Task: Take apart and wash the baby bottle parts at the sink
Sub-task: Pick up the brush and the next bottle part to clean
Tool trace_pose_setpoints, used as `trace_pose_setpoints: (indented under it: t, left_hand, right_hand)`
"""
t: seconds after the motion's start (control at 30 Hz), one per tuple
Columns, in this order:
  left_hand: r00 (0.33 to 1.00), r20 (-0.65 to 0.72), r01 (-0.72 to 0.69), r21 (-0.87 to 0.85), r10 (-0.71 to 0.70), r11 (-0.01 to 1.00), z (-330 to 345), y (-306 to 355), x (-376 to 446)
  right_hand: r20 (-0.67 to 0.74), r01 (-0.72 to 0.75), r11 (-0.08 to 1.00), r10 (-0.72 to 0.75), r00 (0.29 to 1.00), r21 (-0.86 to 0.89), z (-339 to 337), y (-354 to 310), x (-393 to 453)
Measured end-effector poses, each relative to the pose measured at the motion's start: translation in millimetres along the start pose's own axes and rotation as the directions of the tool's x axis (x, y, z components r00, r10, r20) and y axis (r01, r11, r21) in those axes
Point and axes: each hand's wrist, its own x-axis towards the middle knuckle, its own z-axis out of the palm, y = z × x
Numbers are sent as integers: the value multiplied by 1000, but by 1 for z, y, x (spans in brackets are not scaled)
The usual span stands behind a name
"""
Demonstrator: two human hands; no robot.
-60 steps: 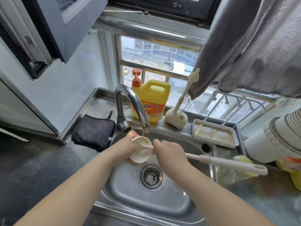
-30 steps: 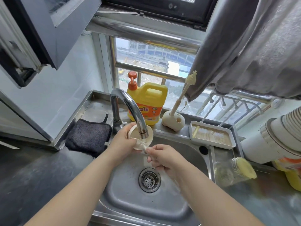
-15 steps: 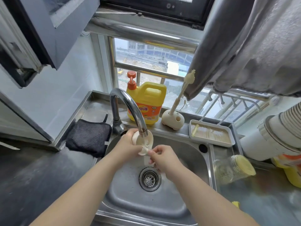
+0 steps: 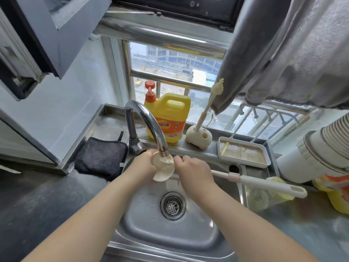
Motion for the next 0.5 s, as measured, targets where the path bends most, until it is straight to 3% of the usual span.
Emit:
trace_pose_setpoints:
  t: [0.03,0.1,0.17,0.2,0.27,0.33,0.37,0.43,0.47,0.5]
  left_hand:
    - [1000,-6,1,30,-1,1000,1,3,0]
    - [1000,-14,-7,113,8,994,1,4,1]
    - [999,-36,1,128,3,992,2,0,2]
    - [999,-46,11,86,-7,996,3,-2,2]
    - [998,-55,8,-94,-13,996,5,-4,2]
    - [998,-32,34,-303,-46,952,8,-4,-1]
    - [998,-23,42,-379,-54,924,9,-4,-2]
    - [999,-7,37,-416,-44,909,9,-5,-4]
    - [999,4,36,-383,-38,923,10,-8,-4]
    - [999,16,40,-329,-36,943,10,-11,-2]
  right_hand:
    - [-24,-1,1000,1,1000,13,0,-3,0]
    - [120,-163,957,137,983,241,8,-7,-2]
    - [351,-416,767,264,899,488,25,-9,-4]
    - [430,-518,617,301,851,593,32,-9,-4]
    - [583,-629,244,239,776,738,35,-11,-7]
    - [683,-673,-115,121,720,730,35,-14,-9]
    - [700,-675,-206,81,710,709,34,-13,-11]
    - [690,-668,-191,77,720,719,29,-12,-11]
    - [670,-668,-65,123,732,742,27,-10,-12]
    - [622,-649,145,193,759,747,25,-7,-11]
